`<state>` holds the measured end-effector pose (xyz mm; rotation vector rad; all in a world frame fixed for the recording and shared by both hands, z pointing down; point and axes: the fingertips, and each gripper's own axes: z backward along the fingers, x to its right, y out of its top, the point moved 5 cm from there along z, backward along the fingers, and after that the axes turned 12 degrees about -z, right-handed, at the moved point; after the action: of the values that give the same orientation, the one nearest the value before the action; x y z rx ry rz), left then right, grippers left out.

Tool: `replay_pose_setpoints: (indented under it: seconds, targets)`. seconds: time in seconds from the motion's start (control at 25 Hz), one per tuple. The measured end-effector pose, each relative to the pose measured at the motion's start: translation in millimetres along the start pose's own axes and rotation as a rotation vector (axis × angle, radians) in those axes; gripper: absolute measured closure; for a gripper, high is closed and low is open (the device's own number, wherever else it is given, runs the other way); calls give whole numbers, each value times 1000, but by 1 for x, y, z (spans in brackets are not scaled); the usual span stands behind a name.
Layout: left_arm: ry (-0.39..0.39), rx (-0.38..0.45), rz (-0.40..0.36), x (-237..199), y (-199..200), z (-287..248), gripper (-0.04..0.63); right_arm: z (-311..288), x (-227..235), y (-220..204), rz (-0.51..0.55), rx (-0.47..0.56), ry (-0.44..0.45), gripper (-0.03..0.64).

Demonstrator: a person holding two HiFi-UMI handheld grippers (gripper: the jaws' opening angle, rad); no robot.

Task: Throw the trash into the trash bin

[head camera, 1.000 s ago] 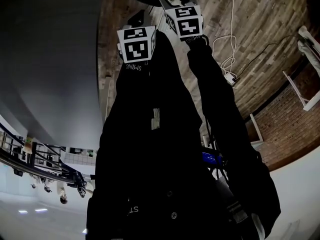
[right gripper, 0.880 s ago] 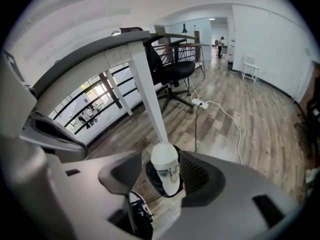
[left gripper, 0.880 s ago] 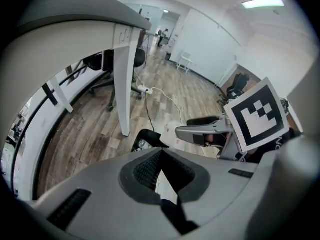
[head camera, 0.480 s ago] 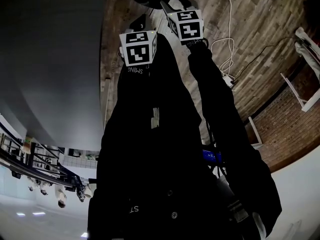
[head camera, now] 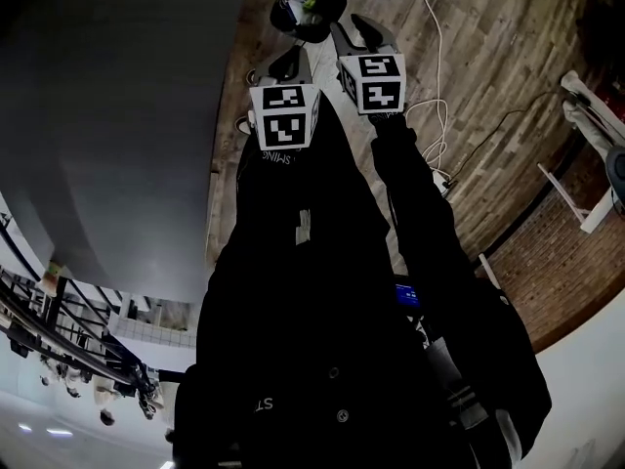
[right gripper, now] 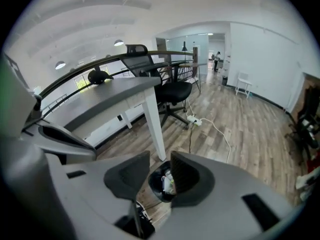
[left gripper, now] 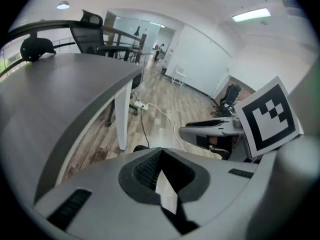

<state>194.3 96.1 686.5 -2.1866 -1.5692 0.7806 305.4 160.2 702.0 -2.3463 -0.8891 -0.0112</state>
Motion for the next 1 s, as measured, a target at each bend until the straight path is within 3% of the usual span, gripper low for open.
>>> replay_pose_setpoints:
  seconds: [0.4,0.56,0.8,1.0]
  targets:
    - [44,140,16,4,50,82,595,79,-43,59,45,107,-36,580]
    - [67,186,35,0,59,115,595,106,-66,72,88,122,-25,592]
    - [140,280,95,-17,69,180,595,148,-121,94,177,154,59,601]
    - [238,343,144,-47,64,252,595,173,-197,109,277,180,198,601]
